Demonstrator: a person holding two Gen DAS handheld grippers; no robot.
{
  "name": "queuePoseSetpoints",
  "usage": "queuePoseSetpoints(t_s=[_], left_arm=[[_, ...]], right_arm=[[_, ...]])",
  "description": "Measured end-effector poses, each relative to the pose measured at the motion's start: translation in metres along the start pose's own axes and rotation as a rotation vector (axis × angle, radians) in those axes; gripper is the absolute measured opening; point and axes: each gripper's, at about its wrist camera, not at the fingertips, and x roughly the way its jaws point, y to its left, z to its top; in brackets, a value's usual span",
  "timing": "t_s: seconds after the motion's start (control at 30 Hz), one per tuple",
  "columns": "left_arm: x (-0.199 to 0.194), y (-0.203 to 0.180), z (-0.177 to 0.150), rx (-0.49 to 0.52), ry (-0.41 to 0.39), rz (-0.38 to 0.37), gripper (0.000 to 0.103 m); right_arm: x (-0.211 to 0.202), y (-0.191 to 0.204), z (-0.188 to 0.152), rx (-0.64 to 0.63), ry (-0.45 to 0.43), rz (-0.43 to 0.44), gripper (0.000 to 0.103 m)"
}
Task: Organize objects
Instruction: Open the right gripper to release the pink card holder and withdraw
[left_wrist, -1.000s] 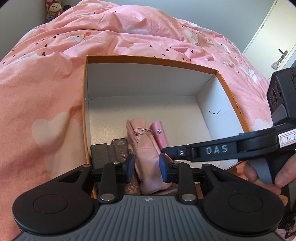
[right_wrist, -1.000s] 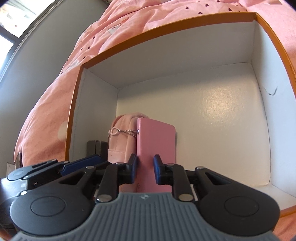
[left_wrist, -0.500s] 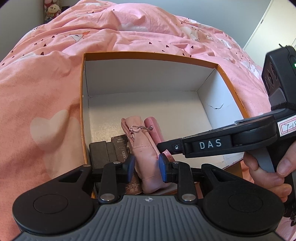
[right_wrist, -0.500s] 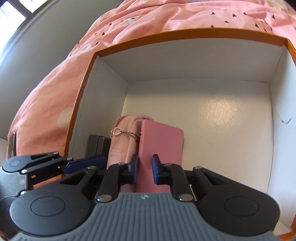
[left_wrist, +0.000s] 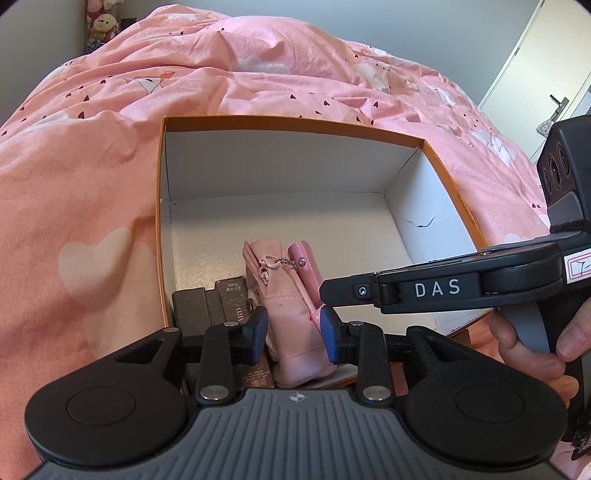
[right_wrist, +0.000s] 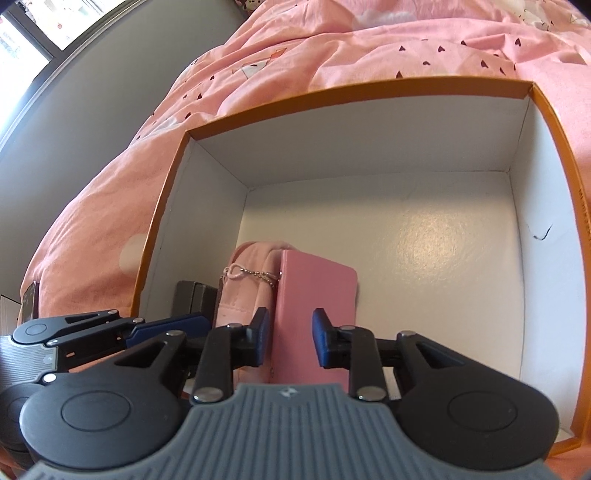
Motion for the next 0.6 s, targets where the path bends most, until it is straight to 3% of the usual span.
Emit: queuePoseSetpoints(t_s=[0.1, 0.6], left_arm=[[-0.002, 0.0, 0.001, -0.002, -0.01, -0.008, 0.039], [-0.047, -0.002, 0.002, -0.028, -0.034, -0.061, 0.042]], right_arm=[[-0.003, 0.002, 0.0, -0.014, -0.014, -0.007, 0.033], [-0.046, 0.025, -0.022, -0.132, -0.143, -0.084, 0.035]])
